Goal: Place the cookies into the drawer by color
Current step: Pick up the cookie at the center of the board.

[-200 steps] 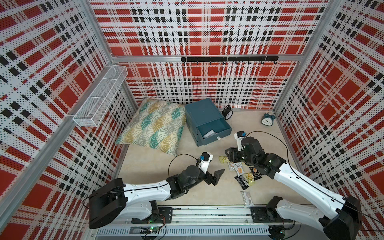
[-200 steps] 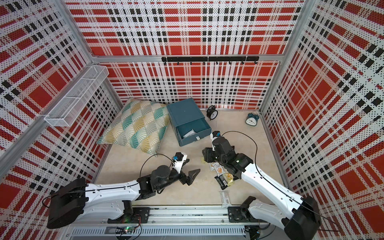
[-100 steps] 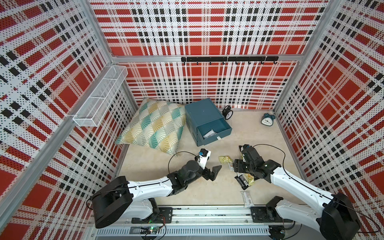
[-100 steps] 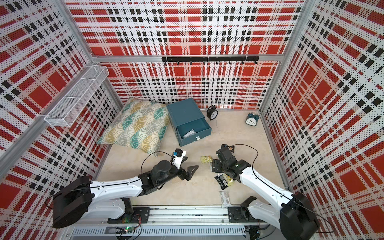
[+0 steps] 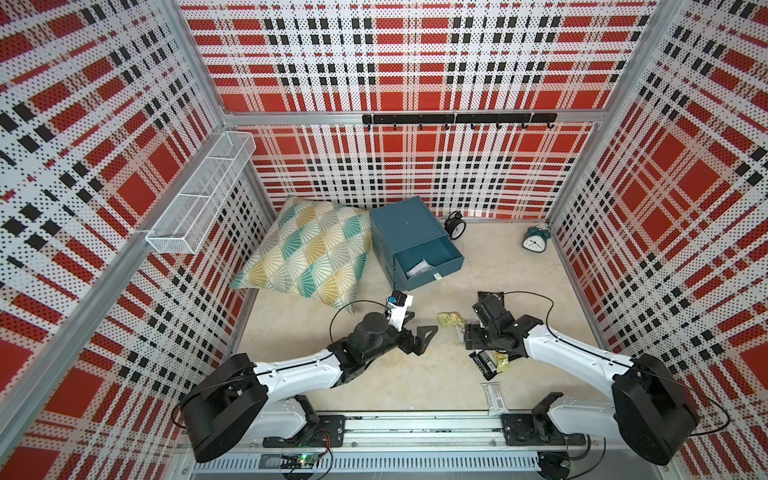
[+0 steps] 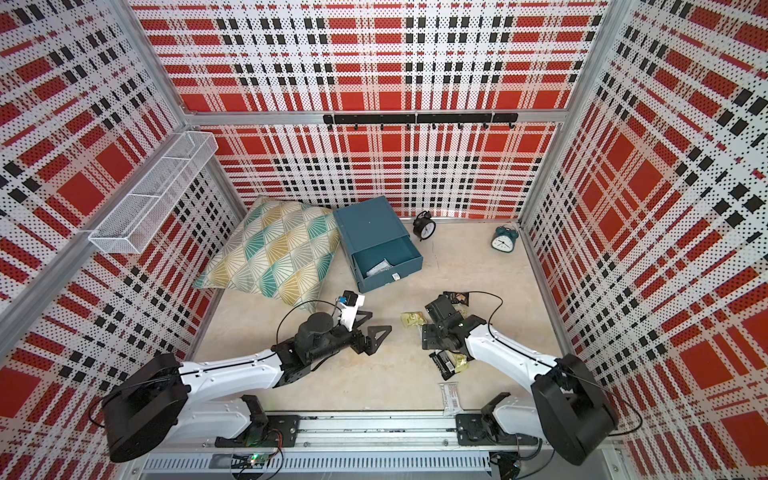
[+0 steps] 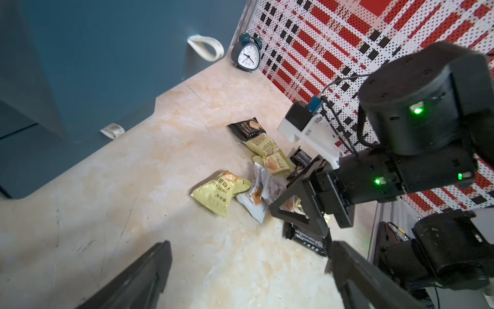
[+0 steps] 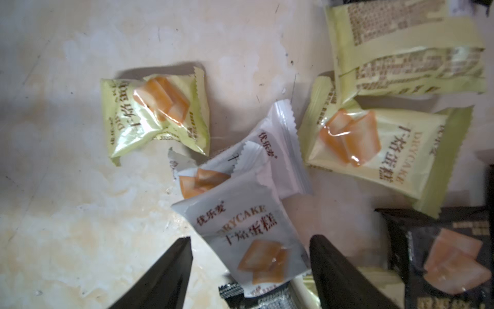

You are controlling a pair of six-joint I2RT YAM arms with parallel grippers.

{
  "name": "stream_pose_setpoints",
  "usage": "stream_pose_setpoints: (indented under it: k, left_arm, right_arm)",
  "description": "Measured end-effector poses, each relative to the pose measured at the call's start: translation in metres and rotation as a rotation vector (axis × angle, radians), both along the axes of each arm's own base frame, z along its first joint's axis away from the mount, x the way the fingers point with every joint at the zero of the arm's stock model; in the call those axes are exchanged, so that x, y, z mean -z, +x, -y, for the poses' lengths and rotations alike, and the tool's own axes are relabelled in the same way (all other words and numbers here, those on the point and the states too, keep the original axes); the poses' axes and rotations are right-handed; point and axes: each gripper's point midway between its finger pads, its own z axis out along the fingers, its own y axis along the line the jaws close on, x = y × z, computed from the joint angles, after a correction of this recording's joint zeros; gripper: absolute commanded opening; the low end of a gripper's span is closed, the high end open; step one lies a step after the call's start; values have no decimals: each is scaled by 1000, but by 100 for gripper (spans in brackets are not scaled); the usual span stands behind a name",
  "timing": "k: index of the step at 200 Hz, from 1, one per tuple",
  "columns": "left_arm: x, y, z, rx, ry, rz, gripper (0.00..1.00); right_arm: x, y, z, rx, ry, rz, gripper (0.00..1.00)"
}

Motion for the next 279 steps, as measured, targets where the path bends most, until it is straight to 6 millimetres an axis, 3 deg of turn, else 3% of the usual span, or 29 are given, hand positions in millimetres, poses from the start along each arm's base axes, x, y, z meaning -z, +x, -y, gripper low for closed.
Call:
stream_pose_setpoints:
  k: [61, 119, 147, 238, 279]
  left_arm:
    - [5, -4, 4, 35, 2, -15, 99]
    - [6, -5, 5, 39, 3, -16, 99]
    - [3, -5, 5, 36, 2, -7, 99]
    - [-26, -12, -5, -13, -37, 99, 99]
    - [-35, -14, -17, -49, -50, 139, 99]
  right_arm:
    - [17, -3, -1, -6, -24, -33, 62]
    - [19, -1, -4, -12, -32, -19, 47]
    - [15, -1, -5, -10, -27, -6, 45]
    - [-31, 8, -15, -8, 80, 135, 42]
    - [-73, 18, -25, -12, 164, 235, 42]
